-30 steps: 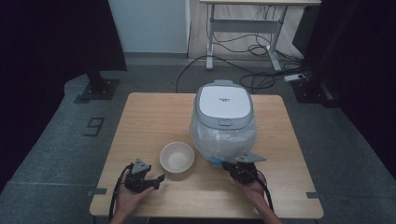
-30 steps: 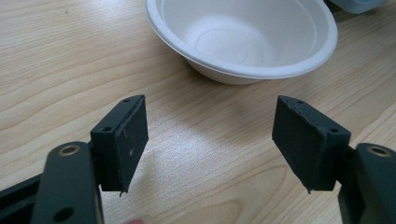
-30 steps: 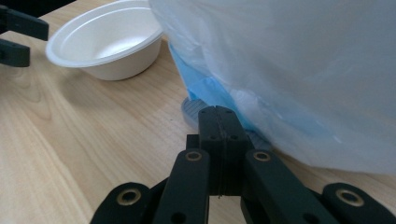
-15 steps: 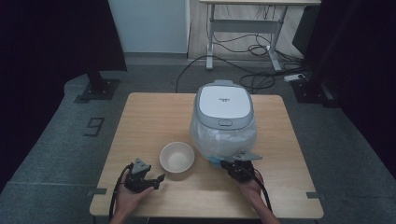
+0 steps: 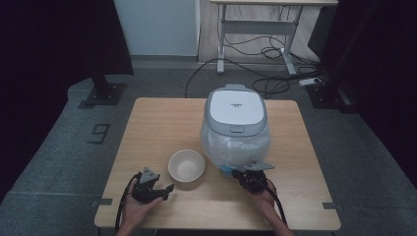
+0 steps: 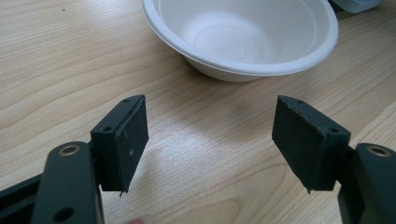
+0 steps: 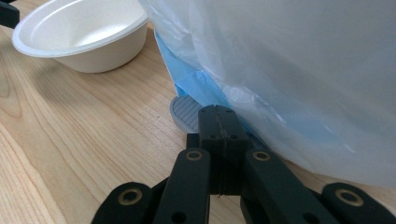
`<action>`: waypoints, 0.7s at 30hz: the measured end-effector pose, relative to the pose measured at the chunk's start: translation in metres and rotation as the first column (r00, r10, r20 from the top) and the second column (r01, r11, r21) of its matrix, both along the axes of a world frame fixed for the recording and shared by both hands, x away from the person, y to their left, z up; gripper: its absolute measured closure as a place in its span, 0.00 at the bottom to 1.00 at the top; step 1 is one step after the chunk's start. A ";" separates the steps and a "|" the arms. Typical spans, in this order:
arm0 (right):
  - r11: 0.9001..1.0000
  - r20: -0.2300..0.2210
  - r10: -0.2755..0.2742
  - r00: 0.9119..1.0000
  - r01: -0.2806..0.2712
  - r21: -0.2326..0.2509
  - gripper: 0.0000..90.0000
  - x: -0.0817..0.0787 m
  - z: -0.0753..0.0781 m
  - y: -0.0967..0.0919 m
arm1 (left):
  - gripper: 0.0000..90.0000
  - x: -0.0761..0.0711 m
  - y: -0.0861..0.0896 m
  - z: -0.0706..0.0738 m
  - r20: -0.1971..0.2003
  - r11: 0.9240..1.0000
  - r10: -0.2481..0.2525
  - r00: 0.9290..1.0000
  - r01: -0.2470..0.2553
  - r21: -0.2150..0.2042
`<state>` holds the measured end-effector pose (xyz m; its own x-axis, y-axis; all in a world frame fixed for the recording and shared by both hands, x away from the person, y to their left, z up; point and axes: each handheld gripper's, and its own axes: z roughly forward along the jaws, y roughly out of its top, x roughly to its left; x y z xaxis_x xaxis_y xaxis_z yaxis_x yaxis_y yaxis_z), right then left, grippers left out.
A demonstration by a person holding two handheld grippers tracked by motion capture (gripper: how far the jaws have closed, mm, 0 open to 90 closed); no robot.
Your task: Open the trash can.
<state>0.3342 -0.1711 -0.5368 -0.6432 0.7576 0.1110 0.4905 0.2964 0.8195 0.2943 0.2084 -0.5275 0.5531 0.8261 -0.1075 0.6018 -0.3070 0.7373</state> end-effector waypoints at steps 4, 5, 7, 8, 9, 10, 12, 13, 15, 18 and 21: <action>1.000 0.007 0.002 1.000 -0.002 -0.016 1.00 -0.001 -0.001 0.001 | 0.30 0.000 0.000 0.000 -0.001 1.000 0.000 1.000 0.000 0.001; 1.000 0.003 0.001 1.000 -0.001 -0.015 1.00 0.000 -0.001 0.001 | 0.30 0.000 0.000 0.000 -0.002 1.000 -0.002 1.000 0.002 0.003; 1.000 -0.008 -0.004 1.000 0.004 0.002 1.00 0.000 -0.002 0.000 | 0.30 0.000 -0.001 0.000 -0.002 1.000 -0.003 1.000 0.003 0.005; 1.000 -0.008 -0.008 1.000 0.008 0.008 1.00 0.000 -0.003 0.000 | 0.30 0.000 -0.001 0.000 -0.001 1.000 -0.003 1.000 0.003 0.006; 1.000 -0.005 -0.011 1.000 0.011 0.007 1.00 -0.001 -0.004 0.000 | 0.30 0.000 -0.001 0.000 -0.001 1.000 -0.003 1.000 0.003 0.005; 1.000 -0.005 -0.011 1.000 0.011 0.007 1.00 -0.001 -0.004 0.000 | 0.30 0.000 -0.001 0.000 -0.001 1.000 -0.003 1.000 0.003 0.005; 1.000 -0.001 -0.010 1.000 0.010 -0.026 1.00 -0.001 -0.004 0.003 | 0.30 0.000 -0.001 0.000 -0.002 1.000 -0.002 1.000 0.003 0.006; 0.999 -0.006 -0.011 1.000 0.011 -0.040 1.00 -0.001 -0.006 0.004 | 0.30 0.000 0.000 0.000 -0.002 1.000 -0.001 1.000 0.002 0.008; 0.999 -0.015 -0.008 1.000 0.008 -0.050 1.00 0.000 -0.007 0.005 | 0.30 0.000 0.000 0.000 -0.001 1.000 0.000 1.000 0.000 0.005; 0.999 -0.025 -0.011 1.000 0.009 -0.050 1.00 0.001 -0.008 0.005 | 0.30 0.000 0.000 0.001 0.001 1.000 0.003 1.000 -0.003 0.004; 0.999 -0.033 -0.012 0.999 0.011 -0.040 1.00 0.002 -0.008 0.004 | 0.30 -0.001 0.001 0.001 0.000 1.000 0.000 1.000 0.000 0.008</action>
<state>0.3360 -0.1672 -0.5450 -0.6310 0.7690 0.1020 0.5209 0.3226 0.7903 0.2935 0.2097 -0.5269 0.5529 0.8272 -0.1007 0.6018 -0.3128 0.7348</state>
